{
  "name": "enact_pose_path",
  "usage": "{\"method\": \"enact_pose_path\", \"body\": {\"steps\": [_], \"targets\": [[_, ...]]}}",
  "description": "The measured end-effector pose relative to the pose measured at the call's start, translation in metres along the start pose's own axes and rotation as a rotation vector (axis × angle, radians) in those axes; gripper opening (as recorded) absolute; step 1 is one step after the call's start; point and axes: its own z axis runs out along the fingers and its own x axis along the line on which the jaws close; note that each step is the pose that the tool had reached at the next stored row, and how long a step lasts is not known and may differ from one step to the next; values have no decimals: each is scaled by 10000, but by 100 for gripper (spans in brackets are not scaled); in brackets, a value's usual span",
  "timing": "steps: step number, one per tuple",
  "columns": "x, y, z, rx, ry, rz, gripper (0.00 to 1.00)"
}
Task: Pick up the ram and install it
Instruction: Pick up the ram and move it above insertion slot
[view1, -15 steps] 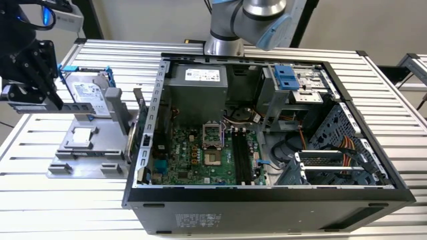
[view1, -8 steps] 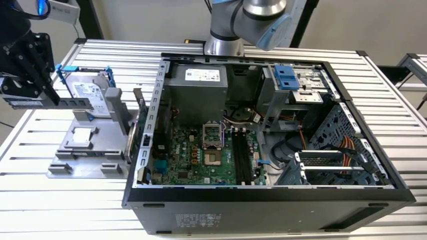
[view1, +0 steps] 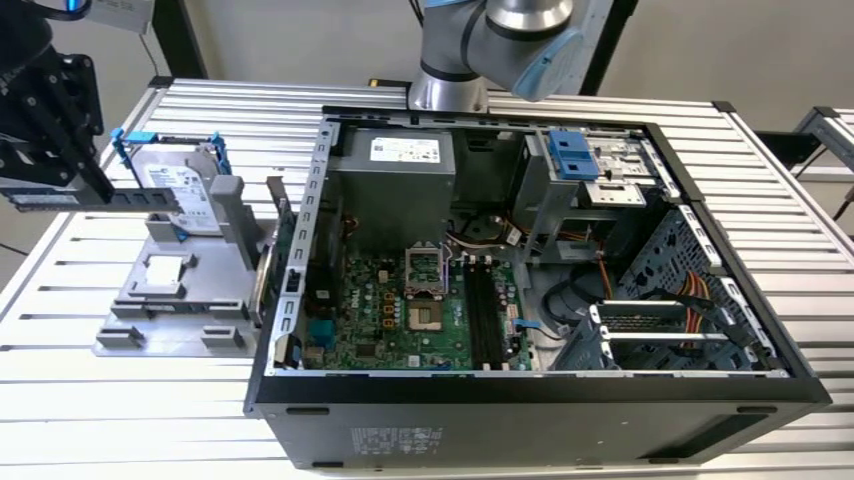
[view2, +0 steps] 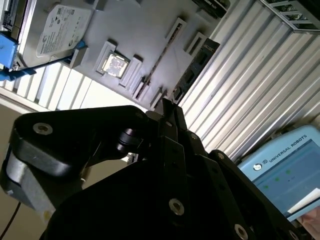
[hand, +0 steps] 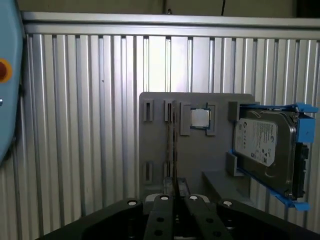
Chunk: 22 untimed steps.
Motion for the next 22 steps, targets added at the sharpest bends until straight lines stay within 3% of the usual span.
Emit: {"method": "enact_pose_path", "body": {"steps": [12, 22], "targets": [[-1, -52, 0, -2, 13, -1, 0], [-1, -56, 0, -2, 14, 0, 0]]}}
